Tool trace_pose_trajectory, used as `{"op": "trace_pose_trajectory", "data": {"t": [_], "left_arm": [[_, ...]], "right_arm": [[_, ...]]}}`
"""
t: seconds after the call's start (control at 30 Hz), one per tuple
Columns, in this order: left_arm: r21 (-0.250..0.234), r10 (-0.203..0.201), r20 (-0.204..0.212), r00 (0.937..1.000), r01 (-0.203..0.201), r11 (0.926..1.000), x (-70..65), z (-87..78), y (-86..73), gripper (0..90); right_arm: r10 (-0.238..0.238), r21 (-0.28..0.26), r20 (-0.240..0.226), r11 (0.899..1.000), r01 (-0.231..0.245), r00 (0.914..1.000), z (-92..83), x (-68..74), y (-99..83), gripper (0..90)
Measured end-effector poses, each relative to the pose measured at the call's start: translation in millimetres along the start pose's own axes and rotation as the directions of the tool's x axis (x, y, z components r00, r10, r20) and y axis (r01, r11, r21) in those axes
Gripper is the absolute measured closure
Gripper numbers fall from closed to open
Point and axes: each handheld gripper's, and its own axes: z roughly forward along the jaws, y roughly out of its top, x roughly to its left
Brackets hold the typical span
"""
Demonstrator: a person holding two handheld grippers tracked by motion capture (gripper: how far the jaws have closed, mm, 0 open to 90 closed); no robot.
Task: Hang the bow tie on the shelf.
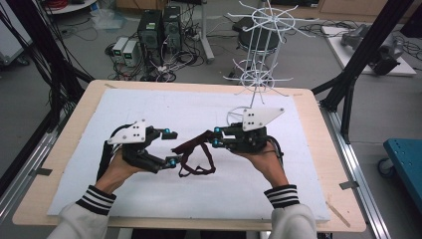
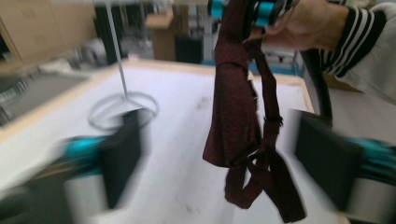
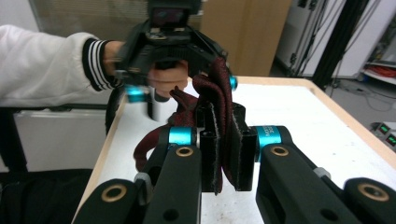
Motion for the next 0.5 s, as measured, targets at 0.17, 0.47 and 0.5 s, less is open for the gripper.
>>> {"op": "trace_pose_trajectory", "data": {"t": [0.17, 0.47, 0.5], "left_arm": [[-0.038, 0.023, -0.096, 0.9951, -0.027, 0.9989, -3.4, -9.8, -3.8, 1.7], [-0.034, -0.011, -0.194, 0.9809, 0.004, 0.9994, 3.7, -32.2, -17.8, 1.7], [-0.037, -0.009, -0.206, 0.9785, 0.002, 0.9993, 3.8, -35.0, -20.1, 1.7]], "right_arm": [[0.010, -0.003, 0.036, 1.000, -0.010, 0.9993, -9.8, 0.3, -0.5, 84.8], [0.017, -0.022, 0.096, 1.000, -0.015, 0.9952, -26.2, -0.9, -1.5, 84.7], [0.017, -0.022, 0.102, 1.000, -0.015, 0.9946, -28.0, -1.1, -1.6, 84.7]]}}
